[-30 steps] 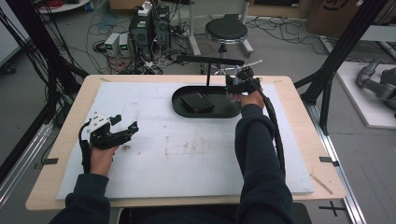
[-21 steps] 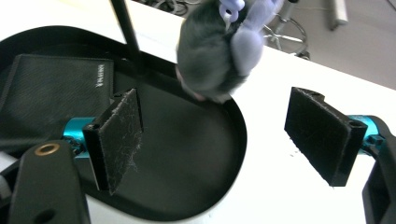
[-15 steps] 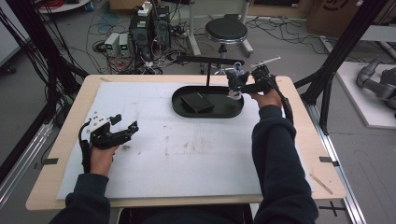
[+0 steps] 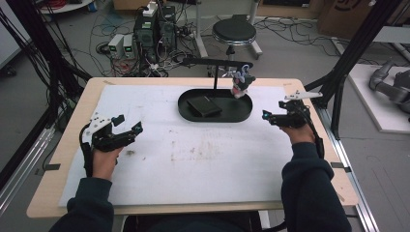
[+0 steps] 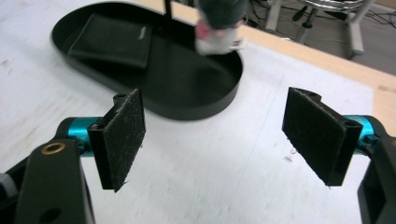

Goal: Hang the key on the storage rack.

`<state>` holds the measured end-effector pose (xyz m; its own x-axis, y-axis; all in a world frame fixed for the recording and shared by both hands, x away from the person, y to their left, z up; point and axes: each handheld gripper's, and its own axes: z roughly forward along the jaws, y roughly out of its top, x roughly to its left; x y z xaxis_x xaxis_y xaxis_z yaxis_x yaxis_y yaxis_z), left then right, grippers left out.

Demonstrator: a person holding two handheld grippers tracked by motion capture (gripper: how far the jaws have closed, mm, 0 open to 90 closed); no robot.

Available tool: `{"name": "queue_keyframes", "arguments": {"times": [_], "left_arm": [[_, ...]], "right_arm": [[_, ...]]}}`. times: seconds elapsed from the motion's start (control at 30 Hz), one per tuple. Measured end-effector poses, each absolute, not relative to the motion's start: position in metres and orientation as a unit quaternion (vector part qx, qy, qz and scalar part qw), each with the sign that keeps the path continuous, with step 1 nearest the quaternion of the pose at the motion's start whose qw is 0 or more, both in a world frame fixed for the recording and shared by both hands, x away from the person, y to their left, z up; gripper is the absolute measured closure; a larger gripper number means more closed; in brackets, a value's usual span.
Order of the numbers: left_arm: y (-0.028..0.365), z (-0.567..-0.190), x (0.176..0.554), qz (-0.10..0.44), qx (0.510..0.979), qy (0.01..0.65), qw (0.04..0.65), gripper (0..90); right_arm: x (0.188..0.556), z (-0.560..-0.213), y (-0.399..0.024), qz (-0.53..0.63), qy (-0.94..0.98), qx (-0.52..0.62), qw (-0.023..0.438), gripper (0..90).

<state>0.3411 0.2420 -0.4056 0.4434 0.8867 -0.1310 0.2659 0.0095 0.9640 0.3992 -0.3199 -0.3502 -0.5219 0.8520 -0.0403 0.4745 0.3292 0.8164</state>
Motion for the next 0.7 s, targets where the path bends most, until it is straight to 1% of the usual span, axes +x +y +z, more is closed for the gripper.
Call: {"name": "queue_keyframes", "arguments": {"times": [0.2,0.4,0.7], "left_arm": [[0.243,-0.406,0.341,0.284,0.645,0.449,0.55,21.4],[0.244,-0.405,0.338,0.286,0.647,0.444,0.551,21.4],[0.242,-0.408,0.334,0.284,0.65,0.441,0.55,21.4]], "right_arm": [[0.375,-0.368,-0.323,0.404,0.777,0.416,0.245,21.8],[0.355,-0.378,-0.32,0.427,0.772,0.403,0.242,21.8],[0.346,-0.392,-0.311,0.405,0.786,0.39,0.255,21.8]]}}
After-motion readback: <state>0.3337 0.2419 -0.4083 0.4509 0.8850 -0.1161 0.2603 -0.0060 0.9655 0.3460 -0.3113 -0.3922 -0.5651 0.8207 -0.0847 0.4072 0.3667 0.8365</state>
